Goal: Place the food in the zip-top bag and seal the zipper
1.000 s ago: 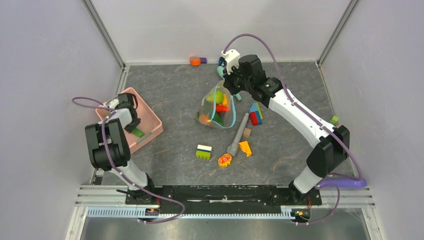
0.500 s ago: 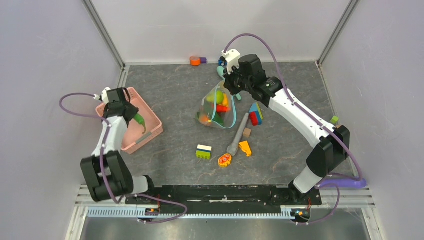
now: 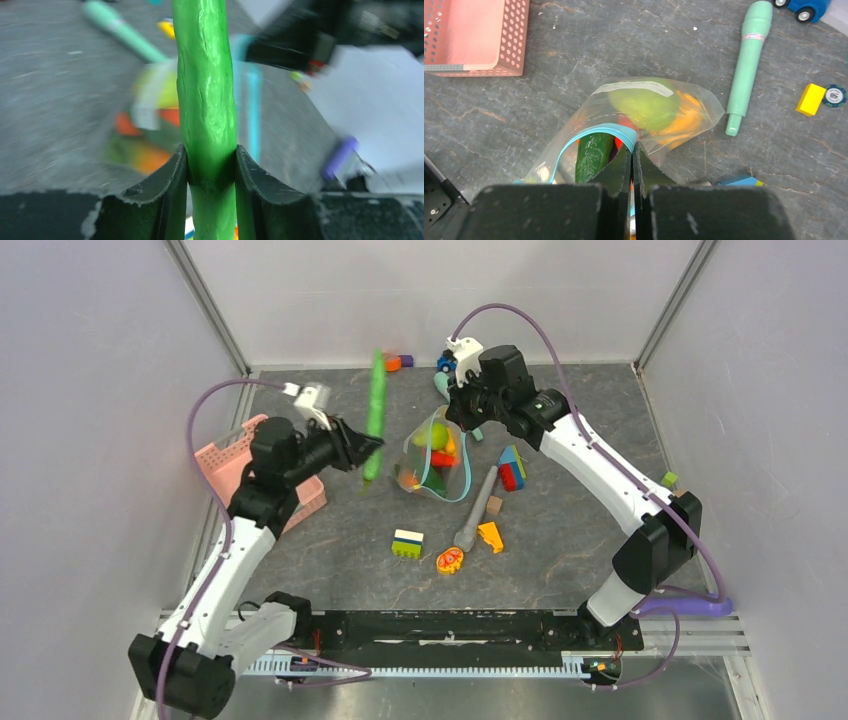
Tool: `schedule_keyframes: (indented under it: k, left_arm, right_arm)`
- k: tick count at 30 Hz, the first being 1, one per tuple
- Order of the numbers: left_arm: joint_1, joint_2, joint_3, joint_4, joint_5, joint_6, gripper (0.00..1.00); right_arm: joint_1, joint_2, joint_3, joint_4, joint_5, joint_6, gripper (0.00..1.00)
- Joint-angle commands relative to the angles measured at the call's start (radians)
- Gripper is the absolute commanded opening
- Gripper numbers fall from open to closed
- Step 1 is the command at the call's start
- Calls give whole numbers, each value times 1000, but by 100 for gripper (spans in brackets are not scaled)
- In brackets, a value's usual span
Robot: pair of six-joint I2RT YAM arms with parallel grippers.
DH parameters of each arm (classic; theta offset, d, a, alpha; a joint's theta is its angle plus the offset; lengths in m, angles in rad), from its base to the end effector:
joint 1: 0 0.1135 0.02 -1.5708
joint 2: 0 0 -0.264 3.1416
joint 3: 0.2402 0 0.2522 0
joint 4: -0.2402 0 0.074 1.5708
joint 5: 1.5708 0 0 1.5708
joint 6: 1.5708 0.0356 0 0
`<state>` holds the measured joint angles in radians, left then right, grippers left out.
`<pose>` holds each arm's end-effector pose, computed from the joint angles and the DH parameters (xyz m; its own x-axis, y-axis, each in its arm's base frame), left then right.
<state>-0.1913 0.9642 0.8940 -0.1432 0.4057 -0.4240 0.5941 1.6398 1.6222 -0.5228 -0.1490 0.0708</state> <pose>0.2156 -0.0561 0.3505 -0.4172 -0.3042 -0.8564 0.4188 0.7719 -0.4783 0.3101 0.2159 0.3764 -0.4719 -0.2343 -0.8500 -0.6272 0.7667 0.1368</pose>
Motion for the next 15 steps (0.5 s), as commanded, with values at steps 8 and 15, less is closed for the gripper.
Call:
schedule_keyframes:
  k: [8, 15]
  left_arm:
    - [-229, -14, -6, 64, 314, -319, 2]
    - [-272, -86, 35, -268, 290, -354, 2]
  right_arm:
    - [-8, -51, -29, 145, 47, 126, 0]
    - [-4, -88, -131, 284, 182, 198, 0]
